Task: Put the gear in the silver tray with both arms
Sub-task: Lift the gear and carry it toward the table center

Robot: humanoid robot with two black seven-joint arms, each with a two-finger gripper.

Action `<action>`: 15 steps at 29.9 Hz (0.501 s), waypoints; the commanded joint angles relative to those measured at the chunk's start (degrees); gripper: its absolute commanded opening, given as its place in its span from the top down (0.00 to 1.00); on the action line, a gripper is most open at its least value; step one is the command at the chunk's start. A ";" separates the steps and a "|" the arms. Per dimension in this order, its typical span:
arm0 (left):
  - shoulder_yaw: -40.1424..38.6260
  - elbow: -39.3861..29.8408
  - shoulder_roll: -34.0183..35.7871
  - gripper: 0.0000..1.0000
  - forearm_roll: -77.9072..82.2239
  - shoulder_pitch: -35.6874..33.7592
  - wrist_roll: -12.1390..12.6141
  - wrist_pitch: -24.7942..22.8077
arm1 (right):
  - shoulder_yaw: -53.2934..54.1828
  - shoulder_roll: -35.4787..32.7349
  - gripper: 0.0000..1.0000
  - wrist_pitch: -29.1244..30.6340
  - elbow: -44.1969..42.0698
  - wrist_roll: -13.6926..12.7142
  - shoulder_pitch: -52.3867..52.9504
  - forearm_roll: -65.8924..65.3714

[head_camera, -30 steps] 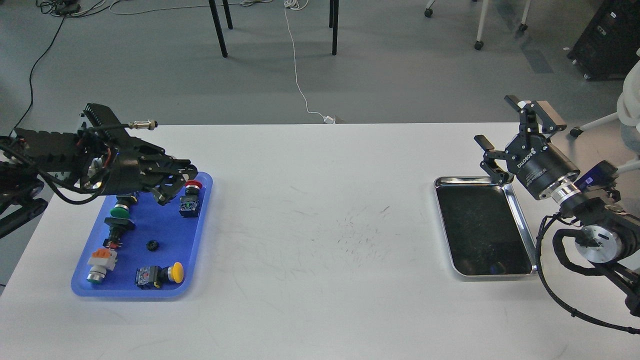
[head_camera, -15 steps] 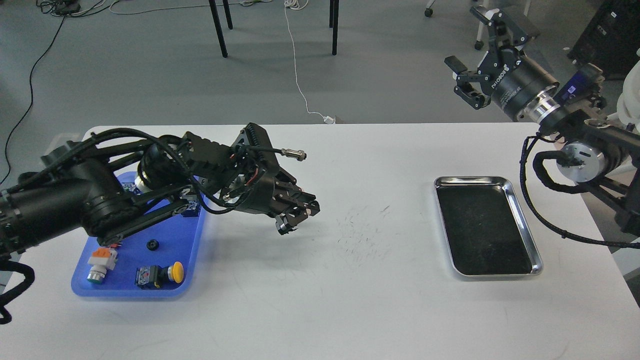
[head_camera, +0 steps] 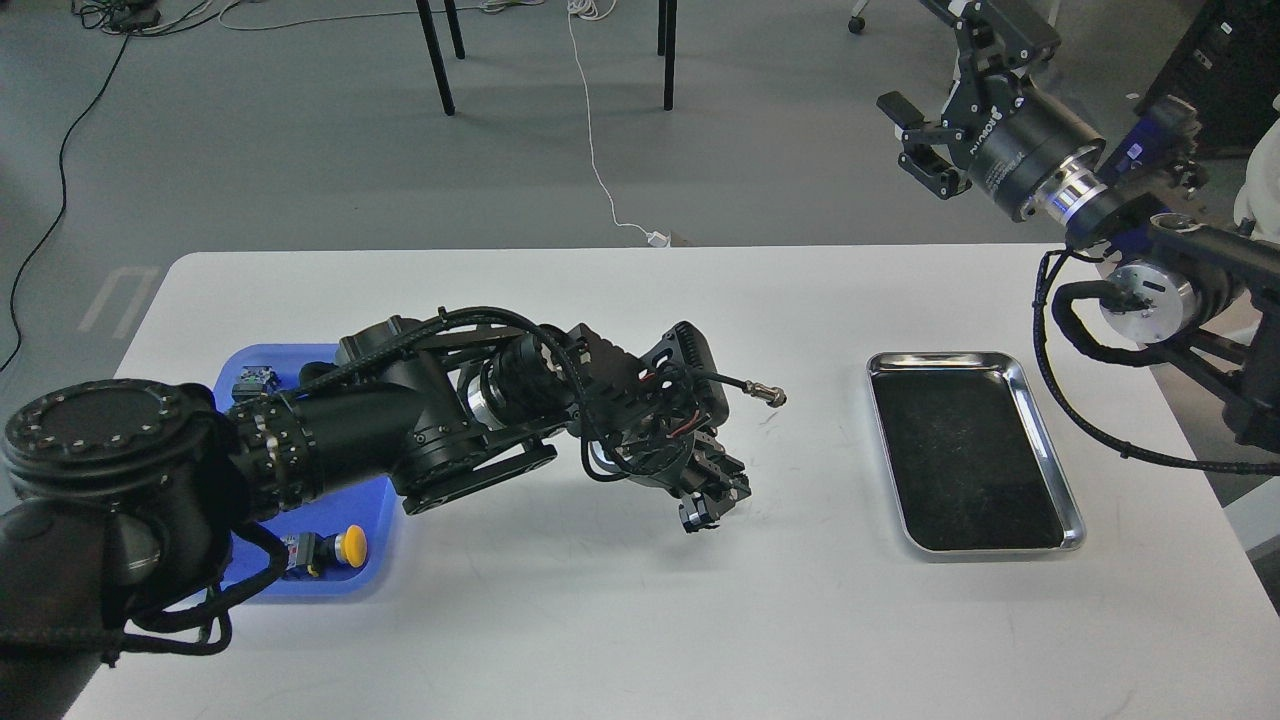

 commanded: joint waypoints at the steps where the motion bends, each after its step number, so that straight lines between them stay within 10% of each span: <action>1: 0.64 1.07 -0.13 0.82 0.00 0.16 -0.01 0.00 | -0.05 -0.40 0.01 0.09 -0.02 0.00 -0.33 -0.07; 9: 1.96 1.86 -0.13 0.77 0.00 0.51 -0.01 0.00 | -0.05 -0.49 0.01 0.00 -0.02 0.00 -0.60 0.02; 15: 1.96 1.86 -0.13 0.49 0.00 0.68 -0.01 0.09 | -0.05 -0.66 0.01 0.00 -0.02 0.00 -0.60 0.02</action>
